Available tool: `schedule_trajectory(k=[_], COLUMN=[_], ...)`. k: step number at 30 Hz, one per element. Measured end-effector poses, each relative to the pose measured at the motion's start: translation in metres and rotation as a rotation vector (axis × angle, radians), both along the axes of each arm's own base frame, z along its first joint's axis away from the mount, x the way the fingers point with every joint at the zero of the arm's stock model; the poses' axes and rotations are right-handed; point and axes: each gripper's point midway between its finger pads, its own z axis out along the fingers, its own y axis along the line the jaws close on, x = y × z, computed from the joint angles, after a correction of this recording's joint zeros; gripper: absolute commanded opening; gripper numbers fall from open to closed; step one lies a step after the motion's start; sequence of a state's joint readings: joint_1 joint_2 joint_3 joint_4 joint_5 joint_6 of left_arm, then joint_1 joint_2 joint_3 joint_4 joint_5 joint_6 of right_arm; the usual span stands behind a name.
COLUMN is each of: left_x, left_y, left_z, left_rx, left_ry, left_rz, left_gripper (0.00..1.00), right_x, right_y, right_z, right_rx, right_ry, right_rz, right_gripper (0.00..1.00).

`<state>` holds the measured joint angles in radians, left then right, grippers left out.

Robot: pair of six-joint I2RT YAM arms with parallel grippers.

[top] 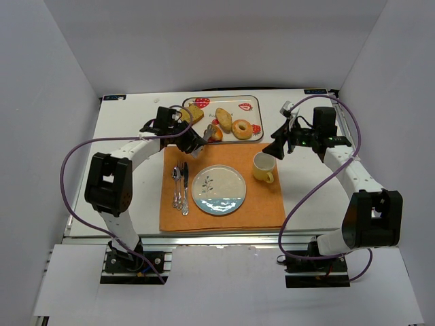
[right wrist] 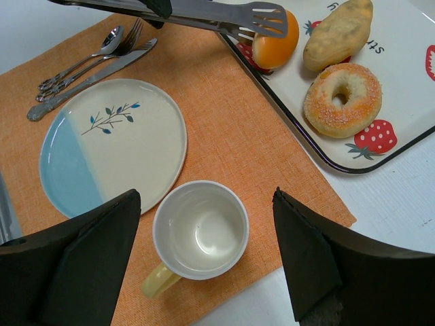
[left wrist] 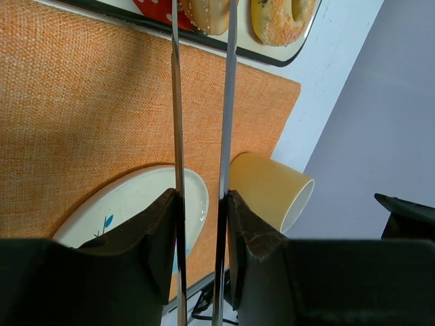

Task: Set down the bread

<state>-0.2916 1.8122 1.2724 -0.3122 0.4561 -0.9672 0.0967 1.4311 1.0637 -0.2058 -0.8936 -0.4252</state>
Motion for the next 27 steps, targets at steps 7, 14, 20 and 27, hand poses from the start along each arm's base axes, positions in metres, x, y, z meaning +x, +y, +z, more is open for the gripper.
schedule_trajectory(k=[7, 14, 20, 27], left_x=[-0.002, -0.036, -0.099, -0.175], left_y=[-0.001, 0.008, 0.016, 0.012], left_z=[0.006, 0.039, 0.07, 0.053], left_rx=[-0.011, -0.029, -0.087, -0.092], left_ry=[-0.013, -0.096, -0.167, -0.104], left_rz=[-0.005, -0.031, -0.081, -0.174], left_gripper=[0.0, 0.0, 0.0, 0.0], right_x=[0.001, -0.004, -0.021, -0.03], right_y=[-0.002, -0.001, 0.003, 0.006], right_z=[0.0, 0.0, 0.001, 0.004], right_rx=[0.0, -0.004, 0.002, 0.01], right_ry=[-0.001, -0.009, -0.033, -0.053], right_rz=[-0.006, 0.021, 0.111, 0.157], right_gripper=[0.83, 0.83, 0.81, 0.81])
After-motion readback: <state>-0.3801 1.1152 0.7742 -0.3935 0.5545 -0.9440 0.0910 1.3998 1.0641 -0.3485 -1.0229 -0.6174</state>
